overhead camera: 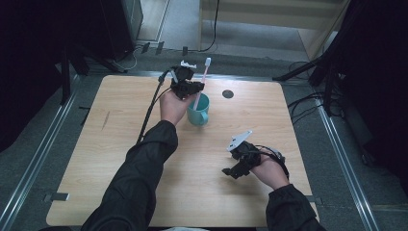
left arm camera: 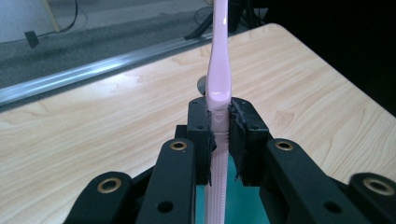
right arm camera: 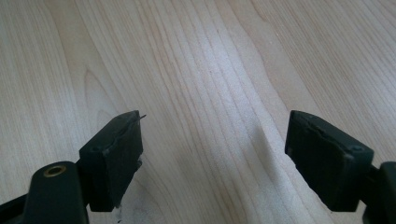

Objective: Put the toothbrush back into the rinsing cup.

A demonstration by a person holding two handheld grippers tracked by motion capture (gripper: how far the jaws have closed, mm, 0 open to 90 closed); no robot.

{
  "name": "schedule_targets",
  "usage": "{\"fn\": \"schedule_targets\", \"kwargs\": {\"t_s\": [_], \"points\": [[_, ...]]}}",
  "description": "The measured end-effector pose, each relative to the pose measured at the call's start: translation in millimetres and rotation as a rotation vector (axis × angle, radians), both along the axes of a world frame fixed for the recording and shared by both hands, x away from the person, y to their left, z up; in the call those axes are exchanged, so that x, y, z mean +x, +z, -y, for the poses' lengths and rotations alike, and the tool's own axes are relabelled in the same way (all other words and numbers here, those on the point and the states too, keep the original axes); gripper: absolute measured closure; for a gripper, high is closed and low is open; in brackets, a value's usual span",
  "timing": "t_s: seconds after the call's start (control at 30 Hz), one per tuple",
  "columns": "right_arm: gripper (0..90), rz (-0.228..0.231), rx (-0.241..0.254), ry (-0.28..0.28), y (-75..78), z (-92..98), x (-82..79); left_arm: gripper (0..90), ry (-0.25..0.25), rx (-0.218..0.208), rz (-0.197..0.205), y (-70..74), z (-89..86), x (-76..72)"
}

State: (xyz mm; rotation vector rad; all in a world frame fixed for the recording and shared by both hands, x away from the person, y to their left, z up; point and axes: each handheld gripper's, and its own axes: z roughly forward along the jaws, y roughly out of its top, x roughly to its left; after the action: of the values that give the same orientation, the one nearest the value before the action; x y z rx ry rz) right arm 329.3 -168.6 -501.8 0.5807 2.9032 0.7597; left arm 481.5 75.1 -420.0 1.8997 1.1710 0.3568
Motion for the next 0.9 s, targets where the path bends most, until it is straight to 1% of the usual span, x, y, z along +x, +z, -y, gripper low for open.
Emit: {"fn": "schedule_targets", "kwargs": {"t_s": [0.13, 0.23, 0.43, 0.6, 0.67, 0.73, 0.77, 0.9], "points": [[19.0, -0.002, 0.000, 0.002, 0.0, -0.3, -0.3, 79.0, 0.003, 0.001, -0.014, -8.4, -0.4, -1.6], [18.9, -0.002, -0.002, 0.002, -0.2, -0.4, -0.2, 79.0, 0.004, 0.016, -0.020, -13.2, -0.3, -1.9], [18.9, 0.001, -0.004, 0.003, -0.7, -0.7, 0.2, 78.9, -0.002, 0.029, -0.038, -18.9, 1.3, -1.1], [19.0, -0.001, -0.003, 0.007, -0.9, -0.8, 0.3, 78.7, -0.008, 0.039, -0.054, -25.0, 3.0, -3.7], [18.9, -0.001, -0.003, 0.007, -0.9, -0.9, 0.3, 78.7, -0.009, 0.048, -0.052, -27.4, 3.6, -5.3], [19.0, -0.001, -0.003, 0.008, -1.0, -1.0, 0.4, 78.4, -0.013, 0.055, -0.063, -29.8, 3.8, -5.9], [19.0, -0.001, -0.003, 0.008, -1.0, -1.0, 0.4, 78.4, -0.013, 0.051, -0.067, -31.2, 3.9, -5.9], [19.0, 0.000, -0.003, 0.009, -0.9, -1.2, 0.2, 78.3, -0.008, 0.059, -0.066, -32.5, 4.1, -6.2]]}}
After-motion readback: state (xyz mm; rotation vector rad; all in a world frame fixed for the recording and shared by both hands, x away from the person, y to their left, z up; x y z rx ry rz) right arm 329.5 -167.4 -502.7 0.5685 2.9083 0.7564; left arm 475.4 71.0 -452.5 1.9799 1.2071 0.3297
